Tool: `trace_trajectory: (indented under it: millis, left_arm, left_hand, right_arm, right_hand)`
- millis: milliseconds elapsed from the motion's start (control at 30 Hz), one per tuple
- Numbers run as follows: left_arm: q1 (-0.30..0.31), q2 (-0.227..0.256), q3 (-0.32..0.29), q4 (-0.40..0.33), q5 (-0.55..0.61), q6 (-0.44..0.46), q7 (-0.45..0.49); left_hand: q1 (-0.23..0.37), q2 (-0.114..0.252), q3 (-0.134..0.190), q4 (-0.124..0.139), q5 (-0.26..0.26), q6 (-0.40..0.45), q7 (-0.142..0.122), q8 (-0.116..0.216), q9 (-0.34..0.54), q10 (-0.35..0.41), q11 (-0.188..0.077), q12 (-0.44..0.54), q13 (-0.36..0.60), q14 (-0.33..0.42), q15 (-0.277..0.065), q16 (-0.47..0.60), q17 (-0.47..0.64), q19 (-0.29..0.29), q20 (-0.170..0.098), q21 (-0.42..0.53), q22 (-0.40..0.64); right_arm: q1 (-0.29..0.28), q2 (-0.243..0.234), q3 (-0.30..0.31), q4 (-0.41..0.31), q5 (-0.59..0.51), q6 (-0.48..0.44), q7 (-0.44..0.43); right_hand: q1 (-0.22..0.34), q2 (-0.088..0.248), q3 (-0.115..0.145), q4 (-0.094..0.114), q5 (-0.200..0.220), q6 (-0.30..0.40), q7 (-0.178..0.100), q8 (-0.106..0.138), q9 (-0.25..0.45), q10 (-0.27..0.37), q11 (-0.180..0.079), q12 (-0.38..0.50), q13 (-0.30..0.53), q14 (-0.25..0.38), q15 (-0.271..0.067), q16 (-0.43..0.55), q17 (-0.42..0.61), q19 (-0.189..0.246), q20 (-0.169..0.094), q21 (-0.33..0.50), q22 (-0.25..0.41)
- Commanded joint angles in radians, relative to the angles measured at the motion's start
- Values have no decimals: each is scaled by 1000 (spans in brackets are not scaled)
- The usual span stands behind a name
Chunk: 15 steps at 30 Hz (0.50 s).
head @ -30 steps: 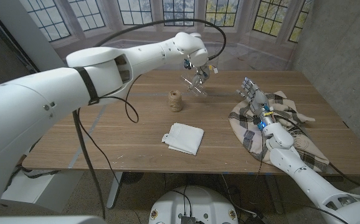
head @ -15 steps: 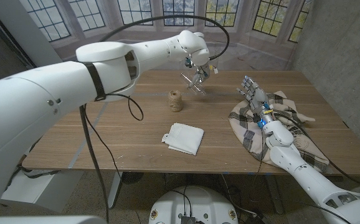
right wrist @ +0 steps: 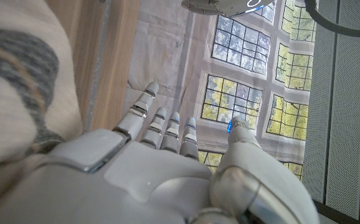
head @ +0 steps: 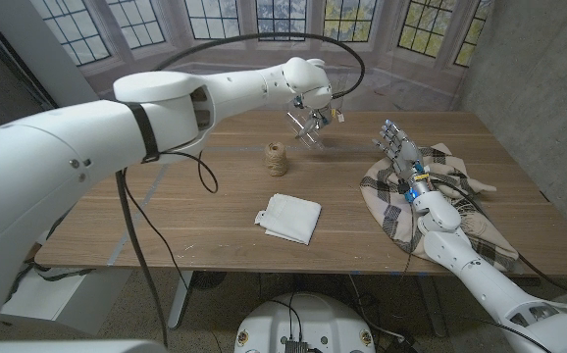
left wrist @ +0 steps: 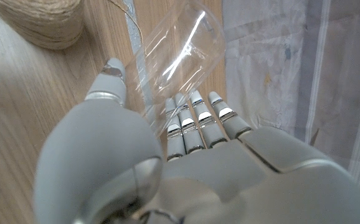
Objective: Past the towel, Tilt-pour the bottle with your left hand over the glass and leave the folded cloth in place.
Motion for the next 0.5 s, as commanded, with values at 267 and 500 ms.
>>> trace_trajectory:
  millis: [267, 500]
  left_arm:
    - [90, 95, -50, -201, 166, 185, -7]
    - [102, 93, -67, -206, 182, 175, -19]
  left_hand:
    - [-33, 76, 23, 14, 5, 96, 6, 12, 3, 12, 9, 4, 8, 13, 4, 4, 9, 5, 10, 3, 5]
    - [-36, 75, 23, 14, 5, 98, 10, 12, 4, 12, 10, 4, 11, 14, 4, 5, 11, 6, 11, 3, 5]
  right_arm:
    - [-6, 11, 4, 22, 18, 13, 27]
    - [-11, 9, 6, 18, 21, 12, 28]
  right_hand:
    - [9, 1, 1, -2, 4, 9, 6, 0, -1, 9, -4, 4, 2, 8, -3, 4, 1, 13, 1, -2, 4]
    - [9, 0, 1, -2, 4, 9, 5, 0, -1, 9, -4, 3, 2, 8, -3, 4, 1, 13, 1, -2, 4]
